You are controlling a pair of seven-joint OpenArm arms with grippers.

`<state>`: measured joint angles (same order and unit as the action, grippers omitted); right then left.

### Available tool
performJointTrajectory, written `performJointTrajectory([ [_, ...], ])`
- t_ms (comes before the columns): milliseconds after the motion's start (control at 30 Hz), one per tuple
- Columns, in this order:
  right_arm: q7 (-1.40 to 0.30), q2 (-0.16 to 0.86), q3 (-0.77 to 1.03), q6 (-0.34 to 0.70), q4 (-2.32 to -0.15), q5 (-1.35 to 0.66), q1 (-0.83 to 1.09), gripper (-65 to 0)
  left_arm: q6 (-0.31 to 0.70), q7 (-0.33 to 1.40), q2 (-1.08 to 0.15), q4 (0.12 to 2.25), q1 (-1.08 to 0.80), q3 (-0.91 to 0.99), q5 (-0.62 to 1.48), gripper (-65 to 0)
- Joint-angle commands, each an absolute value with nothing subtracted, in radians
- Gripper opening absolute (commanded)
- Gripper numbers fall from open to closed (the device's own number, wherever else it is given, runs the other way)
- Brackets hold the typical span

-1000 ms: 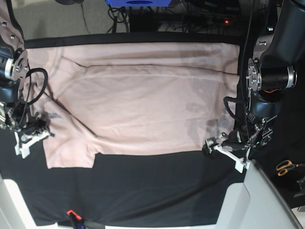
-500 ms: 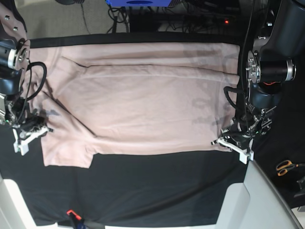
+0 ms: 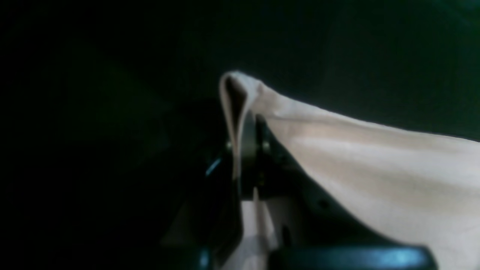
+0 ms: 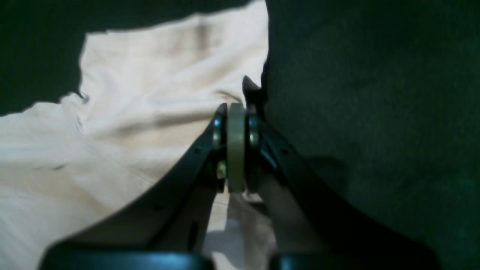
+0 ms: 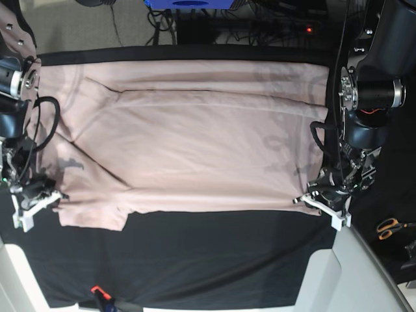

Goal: Fold the T-shirt properly
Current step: 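Lift the opposite edge with both grippers and fold it toward the first fold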

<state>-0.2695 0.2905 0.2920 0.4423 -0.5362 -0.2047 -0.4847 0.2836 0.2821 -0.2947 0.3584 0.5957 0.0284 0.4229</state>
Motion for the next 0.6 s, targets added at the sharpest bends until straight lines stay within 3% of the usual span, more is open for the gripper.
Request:
performJointTrajectory([
  [0, -0.248, 0.308, 0.291, 0.446, -0.555, -0.214, -0.521, -64.8, 0.274, 0.259, -0.318, 0.380, 0.628, 0.036, 0.433, -65.0],
  [233, -0.232, 0.306, 0.289, 0.447, -0.555, -0.213, -0.545, -64.8, 0.274, 0.314, -0.318, 0.501, 0.576, 0.038, 0.433, -65.0],
  [433, -0.177, 0.306, 0.094, 0.443, -0.555, -0.216, -0.568, -64.8, 0.274, 0.352, -0.318, 0.610, 0.526, 0.042, 0.433, -65.0],
  [567, -0.159, 0.305, 0.070, 0.441, -0.555, -0.216, -0.578, -64.8, 0.274, 0.352, -0.318, 0.611, 0.516, 0.042, 0.433, -65.0],
])
